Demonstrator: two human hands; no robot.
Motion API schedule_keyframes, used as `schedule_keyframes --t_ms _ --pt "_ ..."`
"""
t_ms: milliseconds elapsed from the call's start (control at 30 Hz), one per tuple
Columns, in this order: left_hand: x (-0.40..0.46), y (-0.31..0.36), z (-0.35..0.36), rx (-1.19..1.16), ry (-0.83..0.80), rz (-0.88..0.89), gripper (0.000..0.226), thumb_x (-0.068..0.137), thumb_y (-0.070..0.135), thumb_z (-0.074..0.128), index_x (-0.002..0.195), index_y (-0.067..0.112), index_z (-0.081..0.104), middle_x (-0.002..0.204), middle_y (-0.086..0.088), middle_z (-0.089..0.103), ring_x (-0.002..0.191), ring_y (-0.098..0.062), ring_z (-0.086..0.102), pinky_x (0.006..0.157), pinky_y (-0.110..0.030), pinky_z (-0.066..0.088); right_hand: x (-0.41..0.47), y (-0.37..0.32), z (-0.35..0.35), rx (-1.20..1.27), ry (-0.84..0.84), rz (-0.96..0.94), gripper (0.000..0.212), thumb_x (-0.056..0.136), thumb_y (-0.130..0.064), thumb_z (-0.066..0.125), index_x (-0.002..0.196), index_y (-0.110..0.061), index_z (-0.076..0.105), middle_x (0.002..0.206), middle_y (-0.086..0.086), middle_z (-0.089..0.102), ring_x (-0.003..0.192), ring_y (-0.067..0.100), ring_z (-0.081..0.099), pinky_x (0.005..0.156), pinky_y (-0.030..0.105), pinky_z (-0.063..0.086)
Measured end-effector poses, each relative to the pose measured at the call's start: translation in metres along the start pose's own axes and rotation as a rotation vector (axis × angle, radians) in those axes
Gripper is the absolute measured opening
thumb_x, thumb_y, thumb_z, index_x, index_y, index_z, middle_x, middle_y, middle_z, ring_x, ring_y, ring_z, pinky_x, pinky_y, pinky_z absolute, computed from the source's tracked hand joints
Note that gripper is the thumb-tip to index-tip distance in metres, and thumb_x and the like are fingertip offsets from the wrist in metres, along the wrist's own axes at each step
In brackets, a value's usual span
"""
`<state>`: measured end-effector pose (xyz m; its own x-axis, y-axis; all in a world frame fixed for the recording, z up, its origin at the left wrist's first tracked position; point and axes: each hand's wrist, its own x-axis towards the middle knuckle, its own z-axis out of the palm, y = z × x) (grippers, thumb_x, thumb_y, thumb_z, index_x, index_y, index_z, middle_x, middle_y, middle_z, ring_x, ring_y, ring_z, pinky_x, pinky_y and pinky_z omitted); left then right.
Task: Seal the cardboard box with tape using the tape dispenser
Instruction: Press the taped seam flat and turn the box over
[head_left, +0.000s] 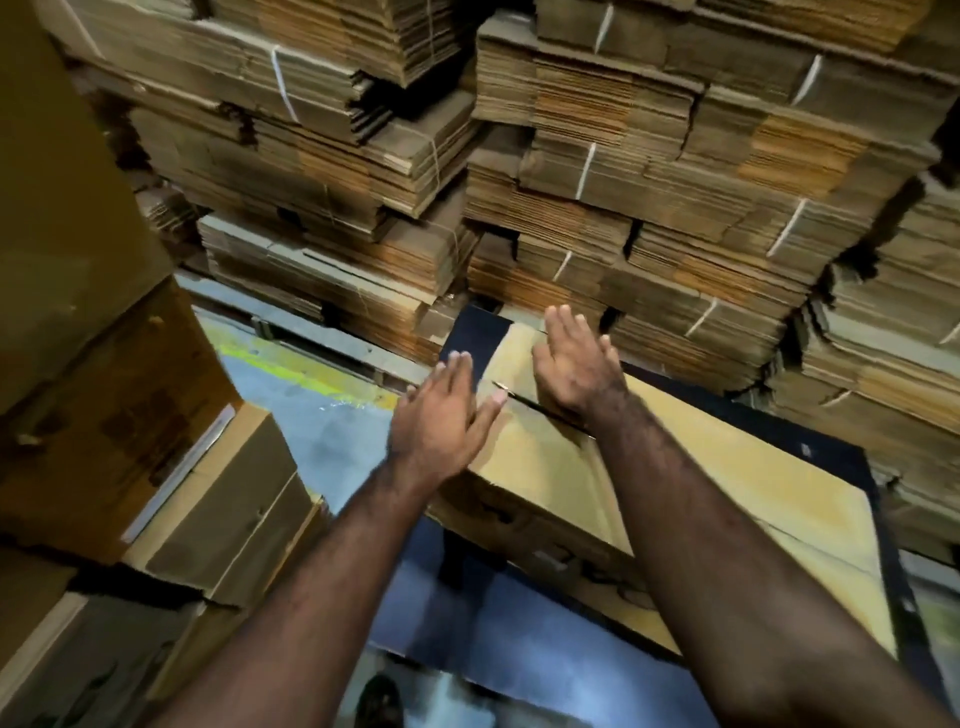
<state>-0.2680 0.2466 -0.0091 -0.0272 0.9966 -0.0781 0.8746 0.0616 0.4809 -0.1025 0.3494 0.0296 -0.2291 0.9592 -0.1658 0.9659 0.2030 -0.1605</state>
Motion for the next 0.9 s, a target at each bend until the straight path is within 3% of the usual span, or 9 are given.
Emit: schedule_keyframes --t_ms 67,167,267,367,467,600,667,733,900 --pt "-0.018 0.014 0.006 0.242 0.181 0.264 0.082 0.094 0.072 0.024 0.153 0.017 0.035 0.161 -0.008 0.032 0.148 -0.026 0.029 0.116 -0.057 0.025 -0.005 0.038 -0.011 -0.006 0.076 0.134 0.066 0.099 -0.048 0.037 0.155 -0.019 0.021 0.163 0.006 0.017 0.147 0.026 0.021 0.118 0.051 0.017" --pt "-0.039 0.046 0.029 0.319 0.202 0.669 0.08 0.083 0.084 0.038 0.127 0.021 0.061 0.135 -0.006 0.058 0.127 -0.026 0.051 0.109 -0.059 0.028 -0.02 0.082 -0.014 -0.029 0.055 0.279 0.066 0.093 -0.056 0.045 0.144 -0.017 0.035 0.149 0.009 0.042 0.132 0.031 0.043 0.109 0.052 0.031" --pt "-0.041 0.066 0.046 0.454 0.174 0.76 0.065 0.075 0.08 0.057 0.108 0.025 0.066 0.112 -0.003 0.061 0.108 -0.025 0.056 0.104 -0.056 0.034 -0.033 0.106 -0.008 0.048 0.036 0.356 0.072 0.09 -0.067 0.04 0.143 -0.02 0.034 0.141 0.011 0.052 0.127 0.032 0.049 0.108 0.053 0.031" --pt "-0.036 0.07 0.044 0.493 0.239 0.676 0.054 0.071 0.071 0.068 0.105 0.029 0.069 0.105 -0.004 0.059 0.1 -0.027 0.055 0.091 -0.05 0.04 -0.04 0.128 -0.006 0.088 0.033 0.367 0.072 0.091 -0.068 0.036 0.145 -0.021 0.033 0.14 0.013 0.052 0.127 0.034 0.048 0.109 0.052 0.032" --pt "-0.021 0.066 0.035 0.469 0.29 0.382 0.046 0.075 0.056 0.071 0.113 0.03 0.068 0.105 -0.008 0.061 0.1 -0.032 0.057 0.082 -0.044 0.041 -0.049 0.153 -0.012 0.199 0.061 0.316 0.062 0.093 -0.061 0.043 0.143 -0.025 0.036 0.14 0.011 0.052 0.124 0.034 0.05 0.104 0.05 0.039" --pt "-0.014 0.083 0.046 -0.066 0.129 -0.027 0.052 0.089 0.051 0.062 0.13 0.02 0.056 0.115 -0.012 0.065 0.105 -0.034 0.061 0.087 -0.044 0.053 -0.072 0.184 -0.019 0.309 0.031 0.293 0.051 0.095 -0.054 0.048 0.142 -0.036 0.036 0.136 0.014 0.05 0.12 0.035 0.05 0.098 0.048 0.045" --pt "-0.025 0.106 0.061 -0.355 0.062 -0.091 0.059 0.087 0.055 0.062 0.13 0.016 0.056 0.121 -0.003 0.064 0.112 -0.024 0.06 0.095 -0.04 0.051 -0.084 0.193 -0.017 0.315 0.017 0.254 0.051 0.097 -0.051 0.046 0.144 -0.037 0.034 0.137 0.016 0.049 0.122 0.037 0.048 0.098 0.046 0.043" --pt "-0.029 0.125 0.072 -0.453 0.064 -0.138 0.06 0.086 0.051 0.065 0.132 0.014 0.054 0.129 -0.006 0.064 0.119 -0.027 0.059 0.099 -0.041 0.05 -0.097 0.199 -0.014 0.33 0.025 0.221 0.051 0.098 -0.048 0.047 0.146 -0.037 0.034 0.139 0.015 0.049 0.124 0.036 0.048 0.099 0.044 0.042" --pt "-0.008 0.158 0.064 -0.253 -0.052 -0.139 0.07 0.093 0.026 0.069 0.154 0.015 0.035 0.15 -0.016 0.047 0.138 -0.033 0.044 0.11 -0.036 0.04 -0.138 0.21 -0.005 0.351 0.13 0.342 0.057 0.096 -0.044 0.052 0.147 -0.025 0.035 0.133 0.015 0.052 0.118 0.035 0.052 0.09 0.042 0.045"
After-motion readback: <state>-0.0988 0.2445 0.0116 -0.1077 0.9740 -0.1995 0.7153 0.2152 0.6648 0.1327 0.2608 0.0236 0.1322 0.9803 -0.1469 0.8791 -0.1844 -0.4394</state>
